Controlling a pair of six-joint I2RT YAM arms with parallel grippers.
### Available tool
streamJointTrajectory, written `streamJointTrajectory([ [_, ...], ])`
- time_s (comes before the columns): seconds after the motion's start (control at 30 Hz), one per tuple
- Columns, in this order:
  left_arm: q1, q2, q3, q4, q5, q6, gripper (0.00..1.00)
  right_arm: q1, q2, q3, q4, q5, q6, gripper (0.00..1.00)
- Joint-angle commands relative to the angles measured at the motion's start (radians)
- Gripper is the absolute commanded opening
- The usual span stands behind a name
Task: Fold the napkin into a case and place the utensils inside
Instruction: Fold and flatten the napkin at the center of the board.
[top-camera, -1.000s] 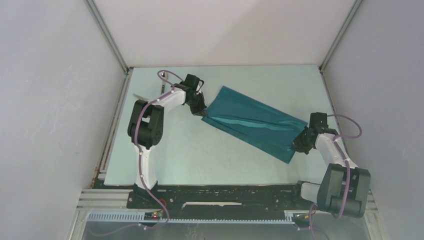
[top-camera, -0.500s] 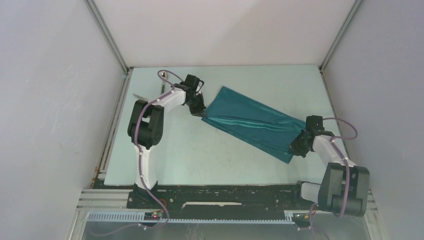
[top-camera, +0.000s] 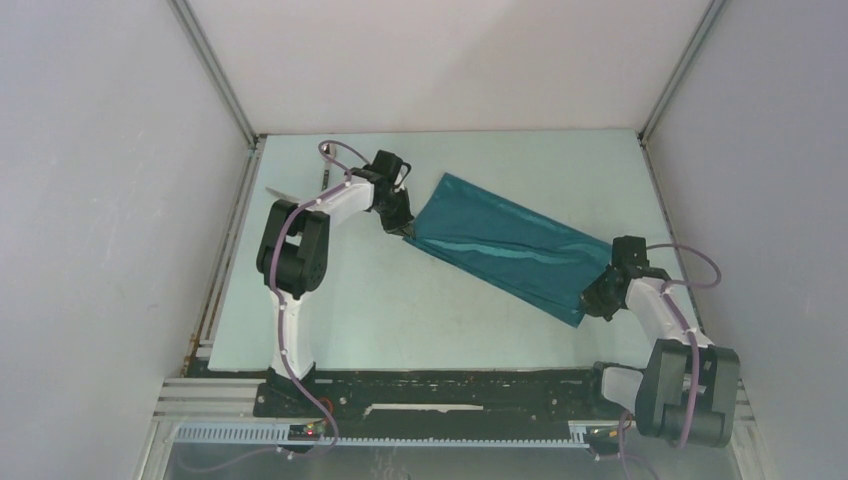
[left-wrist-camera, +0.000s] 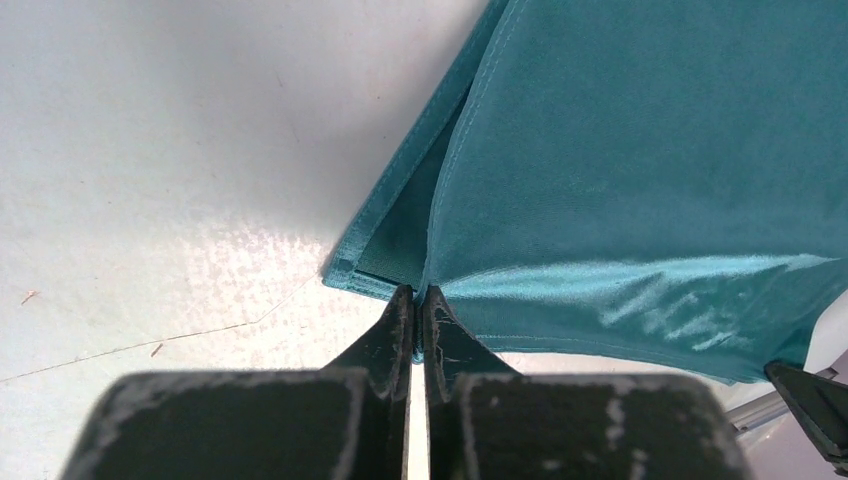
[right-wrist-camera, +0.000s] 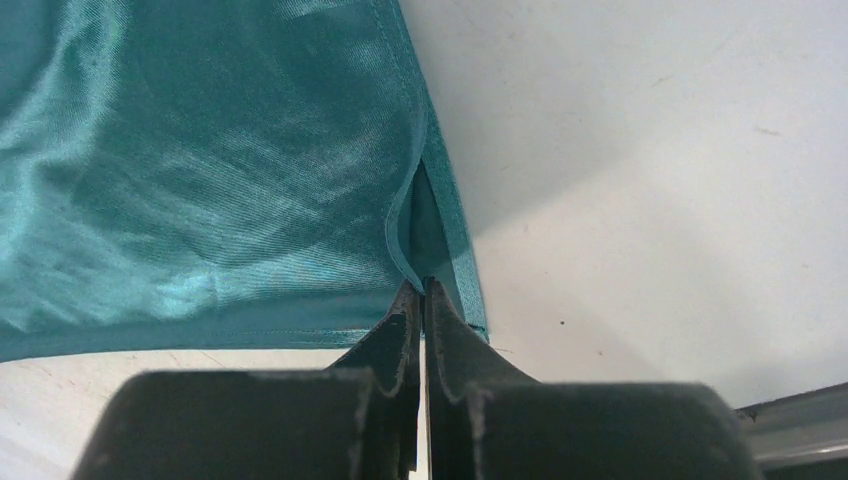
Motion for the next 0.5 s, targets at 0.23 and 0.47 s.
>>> streamJointTrajectory([
  [0.23, -0.009, -0.004, -0.002, -0.016, -0.03, 0.03, 0.06, 0.016, -0.052, -0.011, -0.056, 0.081, 0.068, 0.0],
  [0.47, -0.009, 0.004, 0.006, -0.024, -0.032, 0.03, 0.07, 0.023, -0.037, -0.023, -0.039, 0.074, 0.076, 0.0],
])
